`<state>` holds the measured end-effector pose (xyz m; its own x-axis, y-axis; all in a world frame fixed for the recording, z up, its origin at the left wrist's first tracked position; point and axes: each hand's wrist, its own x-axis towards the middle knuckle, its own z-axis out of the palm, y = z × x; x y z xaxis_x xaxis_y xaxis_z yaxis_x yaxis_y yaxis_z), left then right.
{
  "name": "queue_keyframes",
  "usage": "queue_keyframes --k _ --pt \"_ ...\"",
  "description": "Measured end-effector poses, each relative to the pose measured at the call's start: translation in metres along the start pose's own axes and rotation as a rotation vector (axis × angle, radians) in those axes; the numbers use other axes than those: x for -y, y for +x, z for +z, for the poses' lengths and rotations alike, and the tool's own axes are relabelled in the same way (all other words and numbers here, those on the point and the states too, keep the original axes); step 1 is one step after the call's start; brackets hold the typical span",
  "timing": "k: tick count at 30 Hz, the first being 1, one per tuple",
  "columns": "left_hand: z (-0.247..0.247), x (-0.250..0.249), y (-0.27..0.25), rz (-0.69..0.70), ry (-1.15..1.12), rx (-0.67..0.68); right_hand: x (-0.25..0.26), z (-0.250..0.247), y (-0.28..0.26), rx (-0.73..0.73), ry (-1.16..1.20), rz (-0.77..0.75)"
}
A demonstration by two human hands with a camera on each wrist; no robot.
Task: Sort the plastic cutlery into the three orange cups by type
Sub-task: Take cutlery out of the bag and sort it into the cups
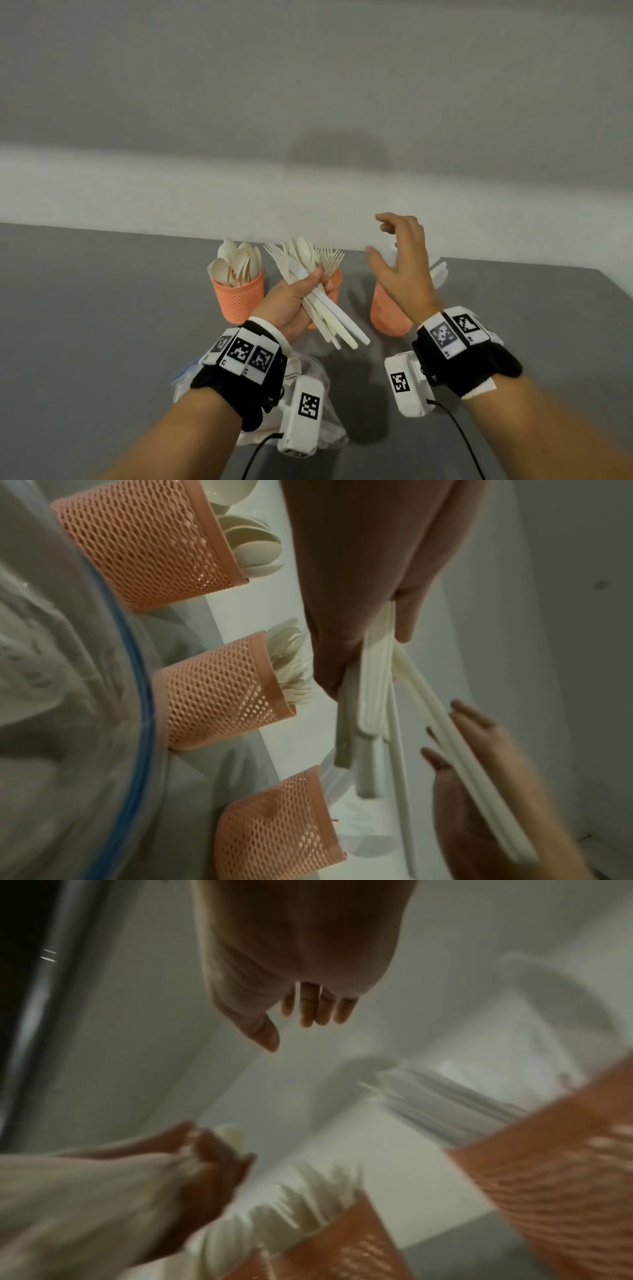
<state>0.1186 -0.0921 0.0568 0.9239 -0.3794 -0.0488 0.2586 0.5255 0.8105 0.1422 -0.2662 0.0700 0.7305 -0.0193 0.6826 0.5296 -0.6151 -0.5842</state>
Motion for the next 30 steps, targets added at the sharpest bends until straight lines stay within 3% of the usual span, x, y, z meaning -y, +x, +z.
queue_keyframes --k 2,5,11,15,19,21,24,28,30 --pt "0.001 0.001 0.004 0.002 -0.051 -0.065 0.021 0.004 -0.004 0.196 0.063 -0.025" --pt "0.0 0.0 0.009 0.015 -0.064 -0.096 0.034 0.014 -0.015 0.607 0.102 0.147" --pt "-0.002 -0.003 0.006 -0.013 -0.083 -0.111 0.035 0.009 -0.014 0.749 0.064 0.284" --pt "-0.002 -0.005 0.007 -0.071 -0.138 -0.18 0.037 -0.014 -0.002 0.668 -0.024 0.239" --pt "0.001 -0.006 0.009 -0.08 -0.152 -0.219 0.003 -0.032 0.007 0.199 -0.194 0.245" --pt "0.005 -0.006 0.008 -0.082 -0.136 -0.191 -0.018 -0.034 0.002 0.074 -0.254 0.324" --pt "0.01 -0.005 0.009 -0.122 -0.132 -0.216 -0.039 -0.023 -0.014 0.157 -0.364 0.418" --pt "0.012 -0.005 0.013 -0.155 -0.162 -0.233 -0.056 -0.011 -0.026 0.368 -0.629 0.42" --pt "0.012 -0.006 0.014 -0.148 -0.173 -0.246 -0.054 -0.011 -0.025 0.374 -0.66 0.412"
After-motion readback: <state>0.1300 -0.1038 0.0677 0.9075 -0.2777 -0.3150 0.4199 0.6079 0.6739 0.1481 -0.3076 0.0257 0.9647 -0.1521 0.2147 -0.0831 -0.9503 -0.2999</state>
